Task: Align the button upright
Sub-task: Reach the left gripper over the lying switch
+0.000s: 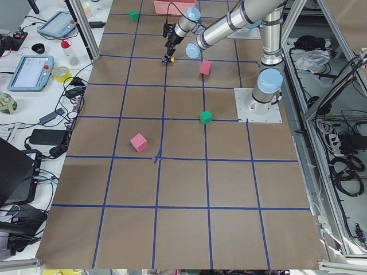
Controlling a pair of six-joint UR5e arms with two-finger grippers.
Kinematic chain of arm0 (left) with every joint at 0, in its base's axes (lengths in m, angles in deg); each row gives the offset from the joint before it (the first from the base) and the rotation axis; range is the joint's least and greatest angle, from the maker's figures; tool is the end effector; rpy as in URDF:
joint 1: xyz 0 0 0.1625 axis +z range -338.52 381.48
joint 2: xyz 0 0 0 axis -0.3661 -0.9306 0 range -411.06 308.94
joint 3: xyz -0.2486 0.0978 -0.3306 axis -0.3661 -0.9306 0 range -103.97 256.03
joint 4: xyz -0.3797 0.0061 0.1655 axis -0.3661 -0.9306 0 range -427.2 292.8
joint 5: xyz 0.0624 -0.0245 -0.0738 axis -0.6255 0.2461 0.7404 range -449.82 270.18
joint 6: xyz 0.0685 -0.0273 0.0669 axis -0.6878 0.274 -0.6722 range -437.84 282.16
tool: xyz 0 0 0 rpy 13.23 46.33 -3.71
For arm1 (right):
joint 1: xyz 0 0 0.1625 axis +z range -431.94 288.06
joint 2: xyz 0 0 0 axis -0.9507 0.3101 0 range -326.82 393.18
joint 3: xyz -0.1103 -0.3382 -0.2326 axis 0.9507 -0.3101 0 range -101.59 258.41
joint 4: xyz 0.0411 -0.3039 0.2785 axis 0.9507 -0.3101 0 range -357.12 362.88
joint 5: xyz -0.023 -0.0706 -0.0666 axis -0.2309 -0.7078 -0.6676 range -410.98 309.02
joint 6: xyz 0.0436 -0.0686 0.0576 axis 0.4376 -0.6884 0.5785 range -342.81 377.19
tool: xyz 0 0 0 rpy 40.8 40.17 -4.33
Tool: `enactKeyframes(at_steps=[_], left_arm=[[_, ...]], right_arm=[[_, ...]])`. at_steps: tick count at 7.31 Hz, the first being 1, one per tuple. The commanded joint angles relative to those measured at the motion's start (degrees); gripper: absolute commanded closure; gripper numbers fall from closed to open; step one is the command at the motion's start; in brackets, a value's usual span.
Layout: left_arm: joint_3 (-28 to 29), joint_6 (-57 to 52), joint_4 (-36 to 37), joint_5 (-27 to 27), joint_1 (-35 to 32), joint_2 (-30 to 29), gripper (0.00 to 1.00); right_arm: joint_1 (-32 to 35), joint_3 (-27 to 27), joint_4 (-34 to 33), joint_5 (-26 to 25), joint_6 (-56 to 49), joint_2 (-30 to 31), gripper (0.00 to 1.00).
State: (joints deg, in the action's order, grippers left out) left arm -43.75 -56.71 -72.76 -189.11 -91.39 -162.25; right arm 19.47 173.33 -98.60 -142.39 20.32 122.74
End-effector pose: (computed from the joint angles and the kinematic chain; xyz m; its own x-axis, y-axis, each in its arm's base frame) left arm -0.3171 -0.4502 0.2273 -0.9973 0.0042 0.0732 -0.0379 0.8256 -0.5630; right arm 0.1432 -0.5002 0.4626 -0.9993 0.0324 0.0185 0.0303 0.9937 -0.1080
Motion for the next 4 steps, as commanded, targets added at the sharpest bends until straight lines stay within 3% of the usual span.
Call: enactKeyframes(at_steps=[1,4], left_arm=[[-2.91,0.75,8.34,-3.62,-3.66,-2.27,0.00],[-3.18,1.46,13.27,-3.63,-3.94,-8.06,0.02]], right_arm=[[0.00,0.01,0.23,0.00,0.03,0.00,0.00],[0.00,0.80,-0.29,0.00,0.12,0.00,0.00]])
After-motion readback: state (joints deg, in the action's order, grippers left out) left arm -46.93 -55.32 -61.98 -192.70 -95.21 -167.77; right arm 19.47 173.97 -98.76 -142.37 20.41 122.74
